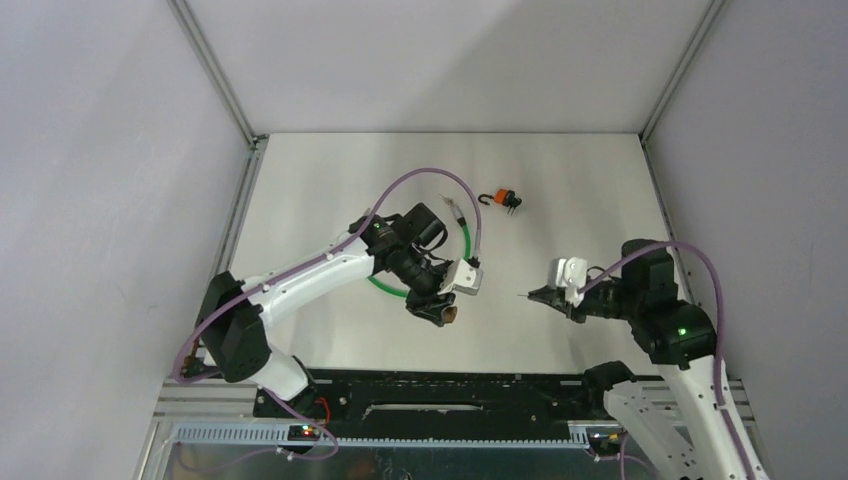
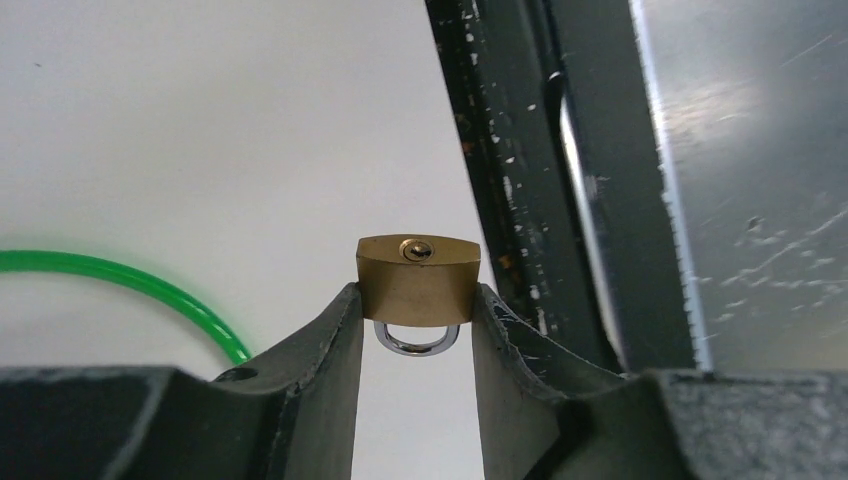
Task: Unlock with the key
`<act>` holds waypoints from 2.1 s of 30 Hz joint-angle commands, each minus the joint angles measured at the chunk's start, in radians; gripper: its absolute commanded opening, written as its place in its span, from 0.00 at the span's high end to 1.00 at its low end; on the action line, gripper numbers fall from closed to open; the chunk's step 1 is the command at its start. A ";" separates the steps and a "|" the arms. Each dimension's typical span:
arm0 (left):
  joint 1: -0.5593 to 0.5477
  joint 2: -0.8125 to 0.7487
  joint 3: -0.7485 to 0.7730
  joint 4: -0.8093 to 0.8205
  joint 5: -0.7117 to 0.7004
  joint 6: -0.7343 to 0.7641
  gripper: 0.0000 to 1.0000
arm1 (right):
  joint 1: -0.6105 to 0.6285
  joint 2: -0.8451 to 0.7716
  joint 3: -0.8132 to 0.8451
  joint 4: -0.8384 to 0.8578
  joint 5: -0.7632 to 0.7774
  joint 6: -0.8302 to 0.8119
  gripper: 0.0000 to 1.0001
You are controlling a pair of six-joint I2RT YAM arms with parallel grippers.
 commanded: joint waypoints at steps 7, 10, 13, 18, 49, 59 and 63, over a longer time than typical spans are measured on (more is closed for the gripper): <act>0.045 0.062 0.164 -0.159 0.138 -0.098 1.00 | 0.434 0.061 0.034 0.131 0.341 -0.173 1.00; 0.045 0.110 0.208 -0.216 0.147 -0.082 1.00 | 0.541 0.092 0.024 0.181 0.422 -0.212 1.00; 0.041 0.129 0.228 -0.238 0.157 -0.073 1.00 | 0.626 0.110 0.002 0.256 0.455 -0.228 1.00; 0.032 0.129 0.230 -0.233 0.166 -0.090 1.00 | 0.760 0.166 0.000 0.292 0.519 -0.247 1.00; -0.026 0.083 0.202 -0.193 0.180 -0.110 1.00 | 0.911 0.223 -0.103 0.375 0.610 -0.243 1.00; -0.027 0.079 0.195 -0.190 0.182 -0.107 1.00 | 0.911 0.235 -0.104 0.371 0.610 -0.238 1.00; -0.027 0.080 0.200 -0.191 0.182 -0.107 1.00 | 0.911 0.235 -0.106 0.380 0.605 -0.233 1.00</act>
